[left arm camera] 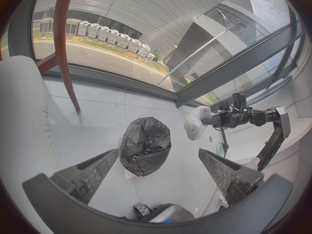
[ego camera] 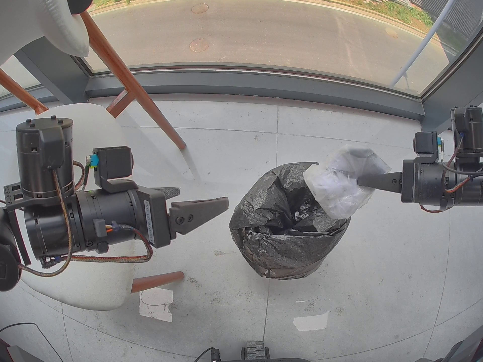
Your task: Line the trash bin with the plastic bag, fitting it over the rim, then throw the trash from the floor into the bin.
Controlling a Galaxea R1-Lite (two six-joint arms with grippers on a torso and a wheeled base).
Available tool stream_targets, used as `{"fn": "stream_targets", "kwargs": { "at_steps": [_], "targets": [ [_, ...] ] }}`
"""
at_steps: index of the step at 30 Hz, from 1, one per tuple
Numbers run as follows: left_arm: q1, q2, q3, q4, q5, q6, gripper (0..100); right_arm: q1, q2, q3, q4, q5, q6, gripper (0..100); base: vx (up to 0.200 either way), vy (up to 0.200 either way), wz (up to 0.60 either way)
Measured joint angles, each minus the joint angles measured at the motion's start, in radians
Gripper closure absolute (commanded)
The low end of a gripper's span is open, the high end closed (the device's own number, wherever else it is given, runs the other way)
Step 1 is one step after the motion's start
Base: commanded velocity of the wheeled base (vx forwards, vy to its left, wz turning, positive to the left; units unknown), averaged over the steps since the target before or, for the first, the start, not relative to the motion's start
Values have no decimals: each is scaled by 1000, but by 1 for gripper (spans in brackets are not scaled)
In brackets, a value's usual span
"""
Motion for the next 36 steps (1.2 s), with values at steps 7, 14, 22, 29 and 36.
{"fn": "stream_targets", "kwargs": {
  "at_steps": [7,14,22,29,36],
  "targets": [
    [1,0,3,0,0,1,0,37,41,1,-9,1,-1,100,0,0,0],
    [10,0,11,0,0,19,0,72,85,2,-14,1,-9,100,0,0,0],
    [27,-1,19,0,-2,30,0,78,114,47,-15,-1,-12,100,0,0,0],
    [35,-16,29,0,-2,30,0,72,122,66,-21,-1,-14,0,0,0,0],
    [41,-23,35,0,-1,29,0,68,129,70,-99,-15,-11,0,0,0,0]
  ]
}}
